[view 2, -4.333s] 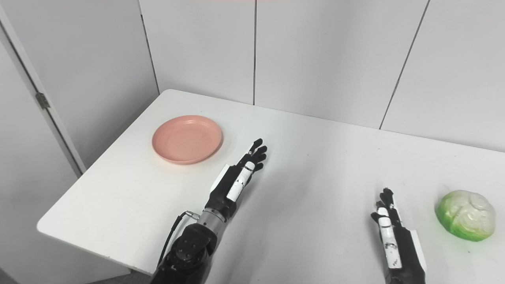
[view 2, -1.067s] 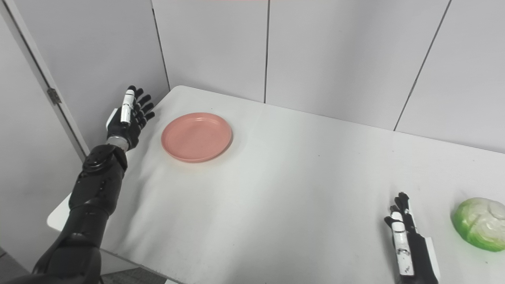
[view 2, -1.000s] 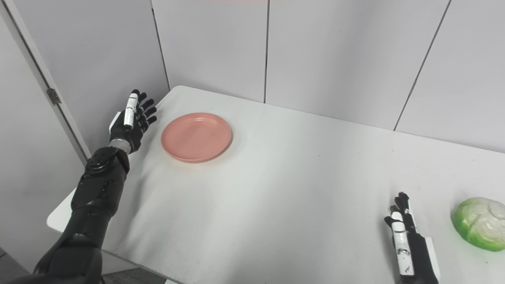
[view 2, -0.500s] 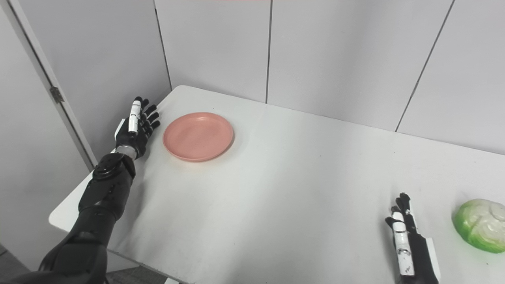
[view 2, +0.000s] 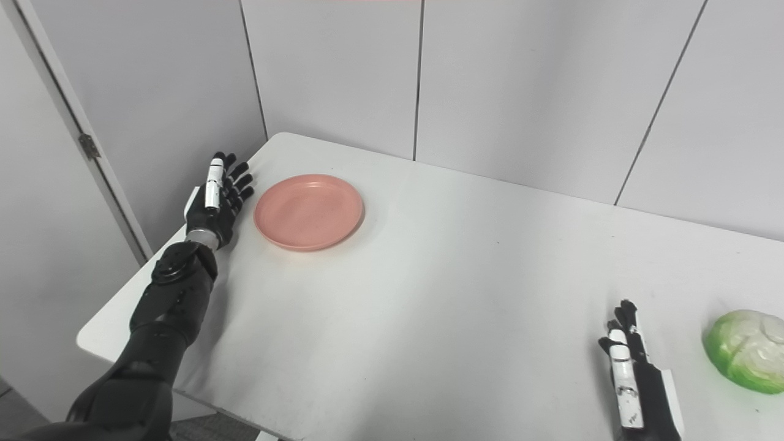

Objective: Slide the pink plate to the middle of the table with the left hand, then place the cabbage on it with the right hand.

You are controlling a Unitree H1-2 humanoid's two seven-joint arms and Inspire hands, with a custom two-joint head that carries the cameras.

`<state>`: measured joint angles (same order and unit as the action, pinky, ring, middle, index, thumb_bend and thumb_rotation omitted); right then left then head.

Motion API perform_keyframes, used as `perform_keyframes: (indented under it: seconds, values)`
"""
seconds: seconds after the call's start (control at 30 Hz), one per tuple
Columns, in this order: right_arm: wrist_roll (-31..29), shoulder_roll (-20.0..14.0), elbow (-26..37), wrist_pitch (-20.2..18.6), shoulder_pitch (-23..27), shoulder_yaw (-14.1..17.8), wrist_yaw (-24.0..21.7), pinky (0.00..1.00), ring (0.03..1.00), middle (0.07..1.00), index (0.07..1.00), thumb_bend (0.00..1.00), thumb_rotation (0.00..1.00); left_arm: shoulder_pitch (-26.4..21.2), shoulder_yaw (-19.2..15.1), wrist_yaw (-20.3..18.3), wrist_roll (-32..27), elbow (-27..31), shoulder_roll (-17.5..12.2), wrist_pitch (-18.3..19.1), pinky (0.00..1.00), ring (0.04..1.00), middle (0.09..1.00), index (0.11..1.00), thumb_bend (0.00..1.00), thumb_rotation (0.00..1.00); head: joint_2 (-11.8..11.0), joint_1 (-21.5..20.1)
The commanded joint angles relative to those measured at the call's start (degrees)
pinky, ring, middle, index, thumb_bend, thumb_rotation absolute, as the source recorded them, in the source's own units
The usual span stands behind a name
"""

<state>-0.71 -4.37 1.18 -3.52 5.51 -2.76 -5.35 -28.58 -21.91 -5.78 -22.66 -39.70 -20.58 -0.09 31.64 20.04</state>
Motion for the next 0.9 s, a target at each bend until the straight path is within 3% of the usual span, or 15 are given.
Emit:
perform_keyframes:
  seconds: [0.0,0.53,0.87]
  values:
    - [0.23,0.54,0.35,-0.39,0.37,-0.34,-0.01,1.0,0.989,0.998,1.0,0.13,1.0,0.52,1.08,-0.98,-0.53,0.22,1.79,3.16,0.94,0.939,0.943,0.934,0.43,1.0,0.08,0.04]
    - [0.75,1.0,0.3,-0.09,0.24,-1.01,0.32,1.0,0.986,0.995,1.0,0.15,1.0,3.97,3.35,-2.63,-2.59,6.43,8.19,7.34,0.93,0.93,0.933,0.926,0.42,1.0,0.71,-2.3]
    - [1.69,1.83,-0.9,1.11,0.35,-1.62,1.16,0.99,0.974,0.985,0.996,0.16,1.0,5.71,4.94,-3.66,-5.27,11.93,11.17,12.47,0.96,0.947,0.953,0.947,0.43,1.0,2.2,-7.14]
